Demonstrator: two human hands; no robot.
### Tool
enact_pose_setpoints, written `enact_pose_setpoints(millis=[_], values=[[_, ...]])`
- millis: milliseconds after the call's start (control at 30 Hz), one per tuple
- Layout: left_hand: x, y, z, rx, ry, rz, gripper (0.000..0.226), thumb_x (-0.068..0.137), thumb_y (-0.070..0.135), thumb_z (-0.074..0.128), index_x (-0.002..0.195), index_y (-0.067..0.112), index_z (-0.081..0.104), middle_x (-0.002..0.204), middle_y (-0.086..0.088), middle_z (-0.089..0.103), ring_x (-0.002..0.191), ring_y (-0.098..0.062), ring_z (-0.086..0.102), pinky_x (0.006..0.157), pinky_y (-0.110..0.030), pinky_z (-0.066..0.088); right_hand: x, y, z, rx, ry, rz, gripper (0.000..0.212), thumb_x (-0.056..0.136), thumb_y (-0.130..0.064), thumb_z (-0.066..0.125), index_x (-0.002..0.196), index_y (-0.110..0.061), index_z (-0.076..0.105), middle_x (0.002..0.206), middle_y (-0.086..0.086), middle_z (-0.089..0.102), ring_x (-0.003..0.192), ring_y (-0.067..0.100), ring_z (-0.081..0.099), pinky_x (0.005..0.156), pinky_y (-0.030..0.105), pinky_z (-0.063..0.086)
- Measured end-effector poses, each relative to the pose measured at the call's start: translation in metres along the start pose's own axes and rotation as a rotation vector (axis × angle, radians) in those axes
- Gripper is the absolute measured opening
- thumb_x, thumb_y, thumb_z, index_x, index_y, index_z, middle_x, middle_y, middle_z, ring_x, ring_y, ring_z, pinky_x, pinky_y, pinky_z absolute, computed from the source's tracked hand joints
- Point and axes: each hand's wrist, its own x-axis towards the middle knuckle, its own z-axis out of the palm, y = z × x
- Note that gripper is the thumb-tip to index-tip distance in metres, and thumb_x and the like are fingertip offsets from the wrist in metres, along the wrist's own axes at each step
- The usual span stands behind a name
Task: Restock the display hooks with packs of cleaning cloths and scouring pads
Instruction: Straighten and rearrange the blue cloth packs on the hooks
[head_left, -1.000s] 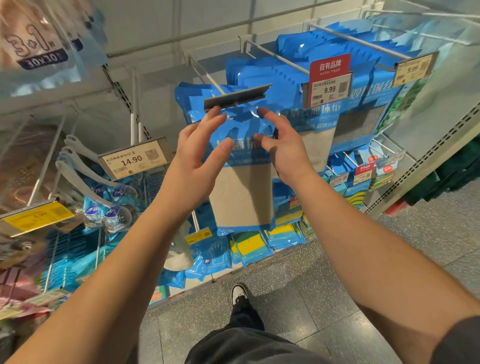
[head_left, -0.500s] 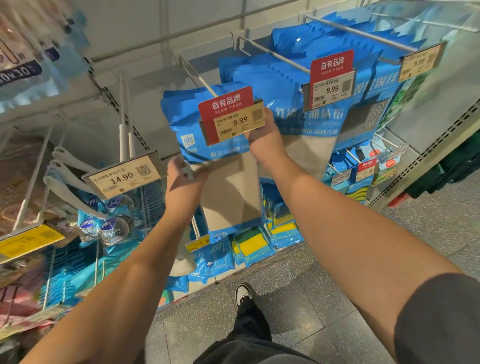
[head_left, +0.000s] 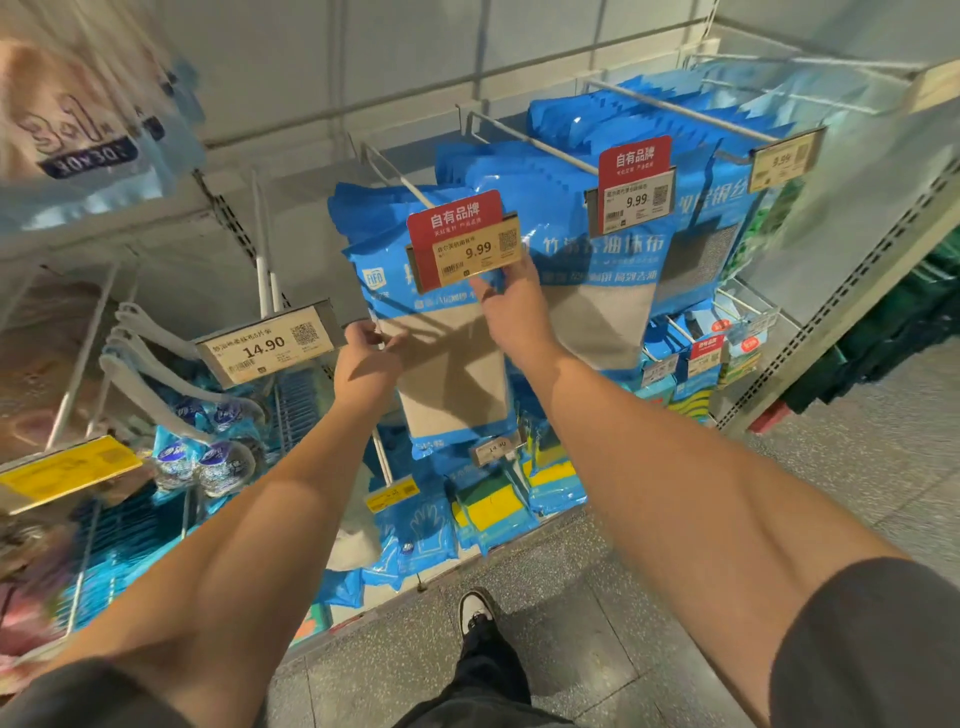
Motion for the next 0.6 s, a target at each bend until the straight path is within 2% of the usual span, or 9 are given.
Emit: enact_pose_setpoints(millis=[33,67,133,167,267,367,467,533,600], values=[[-0.005,0.0,-0.002,-0.003,-0.008,-0.002,0.048,0.095,0.04,0.067,0.131,0.013,0.048,0.122,-0.004,0.06,0.092,-0.021,0.057,0.072,-0.032,0.044,-0.011,0.003,-0.005,-0.026,-0.015,-0.015,0.047,0.098,-0.015,0.058,0.142,-0.023,0.046,0.146,0.002,0.043,0.131,0.015,0.048,0.112,0.031,0.04],[-0.014,-0.002,-0.005,0.0,-0.015,-0.009,0.05,0.094,0.039,0.068,0.132,0.013,0.047,0.119,-0.003,0.058,0.09,-0.019,0.056,0.069,-0.029,0.043,-0.024,0.005,-0.012,-0.047,-0.03,-0.019,0.048,0.099,-0.019,0.057,0.145,-0.023,0.044,0.149,0.002,0.038,0.135,0.017,0.043,0.114,0.036,0.037],[-0.035,-0.007,-0.012,0.03,-0.028,-0.002,0.053,0.095,0.036,0.066,0.137,0.011,0.045,0.109,-0.004,0.057,0.083,-0.018,0.056,0.062,-0.028,0.04,-0.049,0.013,-0.028,-0.051,-0.05,0.033,0.048,0.1,-0.021,0.056,0.147,-0.021,0.043,0.151,0.002,0.036,0.137,0.016,0.041,0.112,0.034,0.038],[-0.047,-0.012,-0.016,0.071,-0.034,0.02,0.053,0.097,0.034,0.063,0.14,0.008,0.044,0.11,-0.005,0.059,0.086,-0.021,0.058,0.065,-0.03,0.042,-0.062,0.017,-0.035,-0.053,-0.06,0.063,0.046,0.1,-0.019,0.056,0.145,-0.02,0.044,0.15,0.004,0.039,0.136,0.016,0.042,0.109,0.031,0.039],[-0.097,-0.032,-0.029,0.149,-0.039,0.069,0.049,0.099,0.032,0.057,0.139,0.004,0.05,0.127,-0.012,0.06,0.112,-0.029,0.058,0.089,-0.035,0.044,-0.103,0.028,-0.049,-0.176,-0.09,0.06,0.037,0.099,-0.013,0.057,0.136,-0.012,0.053,0.139,0.01,0.049,0.122,0.022,0.054,0.089,0.021,0.041],[-0.157,-0.056,-0.049,0.156,-0.074,0.058,0.04,0.099,0.036,0.056,0.131,0.012,0.058,0.12,-0.007,0.064,0.106,-0.027,0.06,0.082,-0.034,0.045,-0.145,0.027,-0.052,-0.21,-0.206,0.109,0.035,0.098,-0.017,0.058,0.133,-0.013,0.055,0.133,0.011,0.055,0.108,0.021,0.059,0.082,0.024,0.042],[-0.207,-0.078,-0.083,0.212,-0.104,0.039,0.03,0.097,0.035,0.058,0.12,0.016,0.063,0.115,-0.008,0.069,0.1,-0.029,0.065,0.086,-0.037,0.053,-0.192,0.005,-0.045,-0.307,-0.329,0.105,0.037,0.099,-0.026,0.058,0.135,-0.018,0.055,0.13,0.004,0.058,0.106,0.018,0.058,0.084,0.029,0.042],[-0.235,-0.088,-0.11,0.242,-0.09,0.037,0.028,0.098,0.034,0.059,0.12,0.017,0.063,0.115,-0.005,0.069,0.099,-0.026,0.065,0.081,-0.034,0.051,-0.221,-0.015,-0.032,-0.364,-0.399,0.059,0.04,0.098,-0.025,0.058,0.137,-0.016,0.055,0.135,0.003,0.056,0.111,0.019,0.058,0.085,0.026,0.04],[-0.26,-0.097,-0.139,0.252,-0.054,0.056,0.027,0.099,0.031,0.059,0.122,0.018,0.062,0.117,-0.002,0.068,0.094,-0.023,0.063,0.077,-0.032,0.048,-0.252,-0.037,-0.013,-0.422,-0.462,-0.001,0.042,0.098,-0.023,0.059,0.139,-0.013,0.053,0.136,0.004,0.055,0.107,0.018,0.058,0.077,0.019,0.037]])
